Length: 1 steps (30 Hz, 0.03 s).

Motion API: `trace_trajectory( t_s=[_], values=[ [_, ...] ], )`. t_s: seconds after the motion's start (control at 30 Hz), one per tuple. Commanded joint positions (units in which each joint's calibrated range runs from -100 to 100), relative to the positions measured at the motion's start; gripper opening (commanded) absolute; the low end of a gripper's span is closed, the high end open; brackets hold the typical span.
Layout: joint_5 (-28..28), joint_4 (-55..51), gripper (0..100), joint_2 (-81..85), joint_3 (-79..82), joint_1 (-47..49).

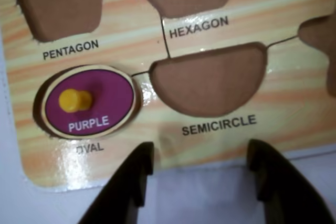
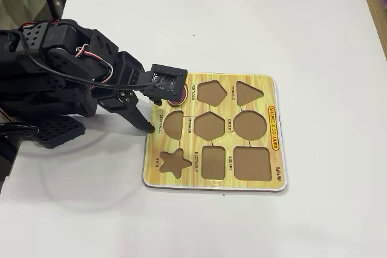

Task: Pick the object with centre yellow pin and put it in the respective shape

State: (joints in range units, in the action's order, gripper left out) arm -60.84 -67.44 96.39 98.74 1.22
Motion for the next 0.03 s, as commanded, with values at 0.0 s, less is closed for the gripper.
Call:
trace_trajectory(
  t_s=[0.0],
  values=[
    [-0.1,-0.5,21,-1.6,0.4,-0.5]
  ],
)
